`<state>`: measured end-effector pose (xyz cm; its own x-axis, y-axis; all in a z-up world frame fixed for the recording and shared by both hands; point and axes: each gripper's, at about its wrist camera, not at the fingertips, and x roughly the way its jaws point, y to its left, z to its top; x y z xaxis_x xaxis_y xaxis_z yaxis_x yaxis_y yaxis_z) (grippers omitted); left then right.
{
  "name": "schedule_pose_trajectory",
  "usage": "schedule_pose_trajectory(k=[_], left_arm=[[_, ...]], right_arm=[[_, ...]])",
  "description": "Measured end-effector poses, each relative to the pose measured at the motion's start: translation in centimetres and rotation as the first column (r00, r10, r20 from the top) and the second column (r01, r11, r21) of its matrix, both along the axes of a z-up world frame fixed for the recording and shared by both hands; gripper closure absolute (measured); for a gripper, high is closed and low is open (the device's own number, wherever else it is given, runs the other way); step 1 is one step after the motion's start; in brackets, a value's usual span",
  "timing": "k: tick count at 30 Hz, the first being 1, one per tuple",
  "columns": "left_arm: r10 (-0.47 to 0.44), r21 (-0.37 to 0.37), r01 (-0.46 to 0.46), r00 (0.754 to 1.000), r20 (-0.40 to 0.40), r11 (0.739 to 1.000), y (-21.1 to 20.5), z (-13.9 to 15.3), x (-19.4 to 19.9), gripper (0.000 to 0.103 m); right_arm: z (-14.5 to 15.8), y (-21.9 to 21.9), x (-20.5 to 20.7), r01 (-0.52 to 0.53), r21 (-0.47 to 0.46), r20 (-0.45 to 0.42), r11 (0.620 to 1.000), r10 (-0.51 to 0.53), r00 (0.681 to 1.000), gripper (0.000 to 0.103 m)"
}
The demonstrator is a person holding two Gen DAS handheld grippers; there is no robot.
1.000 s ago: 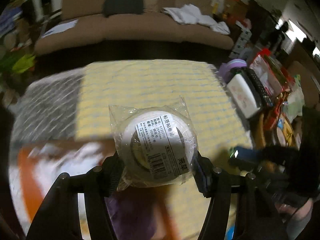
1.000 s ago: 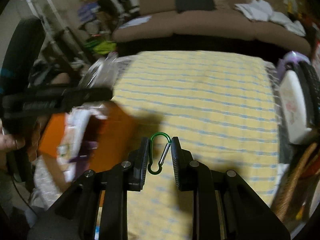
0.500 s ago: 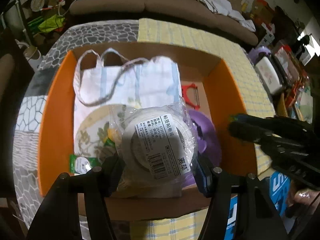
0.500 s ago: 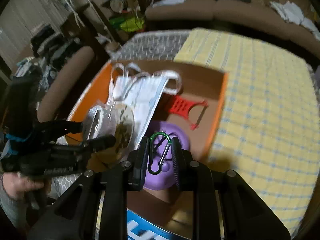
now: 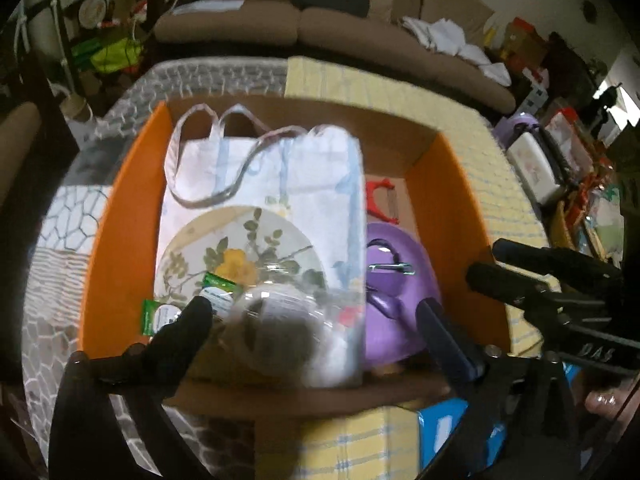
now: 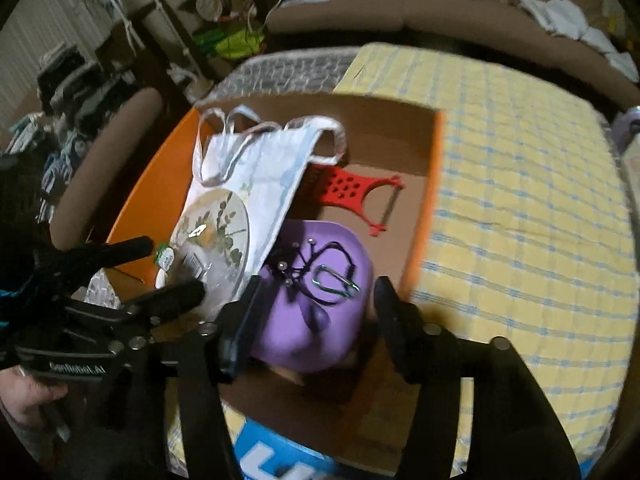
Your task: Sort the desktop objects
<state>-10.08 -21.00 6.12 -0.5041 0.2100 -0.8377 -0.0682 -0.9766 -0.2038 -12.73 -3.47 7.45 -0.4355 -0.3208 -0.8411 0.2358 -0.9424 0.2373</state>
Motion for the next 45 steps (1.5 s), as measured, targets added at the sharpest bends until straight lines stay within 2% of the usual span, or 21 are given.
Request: schedule_pose_trajectory(k=[5, 7, 9, 13, 16, 19, 22, 27, 29, 32, 38, 42, 45], left_arm=[[-0.031, -0.028, 0.029, 0.996, -0.083, 0.999, 2.6, 2.2, 3.5, 0.0], [-0.05, -0.067, 0.041, 0.99, -0.132, 0.997, 4.4, 2.8, 5.4, 0.0], [-0.057, -0.09, 0.044, 0.988, -0.146, 0.995, 6.5, 2.5, 7.2, 0.0], [-0.078, -0.055, 0.072, 0.991, -0.109, 0.996, 10.3, 0.9, 9.1, 0.0], [-0.058, -0.025, 0.056, 0.994, -0.097, 0.998, 12.2, -0.1, 9.9, 0.0], [-0.048, -0.025, 0.046, 0.995, -0.093, 0.999, 13.9, -1.0, 10.4, 0.0], [-0.047, -0.055, 0.043, 0.995, -0.082, 0.998, 15.2, -2.2, 10.5, 0.0], [-0.033, -0.084, 0.029, 0.998, -0.049, 0.996, 16.4, -4.4, 10.6, 0.0], [-0.029, -0.13, 0.018, 0.996, -0.08, 0.991, 17.0, -4.7, 11.0, 0.0], [-0.021, -0.153, 0.005, 0.995, -0.097, 0.988, 17.5, -4.9, 11.1, 0.0], [0.0, -0.162, -0.018, 0.994, -0.106, 0.987, 17.6, -4.9, 11.2, 0.0], [0.003, -0.167, -0.022, 0.994, -0.112, 0.986, 17.8, -5.0, 11.4, 0.0], [0.003, -0.172, -0.022, 0.994, -0.113, 0.985, 17.8, -5.0, 11.4, 0.0]], right_arm=[[2.8, 3.0, 3.8, 0.06, 0.057, -0.083, 0.997, -0.055, 0.995, 0.027], [3.7, 4.7, 6.2, 0.107, 0.122, -0.138, 0.987, -0.09, 0.986, 0.006], [3.9, 6.4, 8.1, 0.157, 0.17, -0.172, 0.973, -0.128, 0.977, 0.0], [3.0, 10.5, 11.3, 0.23, 0.164, -0.163, 0.959, -0.203, 0.965, 0.0], [2.0, 13.3, 13.0, 0.262, 0.148, -0.145, 0.953, -0.241, 0.959, 0.0], [0.9, 15.3, 14.1, 0.281, 0.137, -0.135, 0.95, -0.263, 0.955, 0.0], [-0.4, 16.6, 15.0, 0.288, 0.122, -0.118, 0.95, -0.274, 0.954, 0.0], [-2.9, 16.3, 15.2, 0.272, 0.13, -0.108, 0.954, -0.259, 0.96, 0.0], [-3.6, 16.2, 15.2, 0.275, 0.133, -0.107, 0.952, -0.262, 0.959, 0.0], [-4.6, 16.2, 15.4, 0.281, 0.138, -0.106, 0.95, -0.268, 0.958, 0.0], [-4.9, 16.9, 15.5, 0.289, 0.13, -0.118, 0.948, -0.275, 0.954, 0.0], [-5.2, 16.1, 15.6, 0.278, 0.201, -0.135, 0.939, -0.254, 0.958, 0.0], [-5.3, 15.9, 15.6, 0.281, 0.213, -0.142, 0.936, -0.255, 0.957, 0.0]])
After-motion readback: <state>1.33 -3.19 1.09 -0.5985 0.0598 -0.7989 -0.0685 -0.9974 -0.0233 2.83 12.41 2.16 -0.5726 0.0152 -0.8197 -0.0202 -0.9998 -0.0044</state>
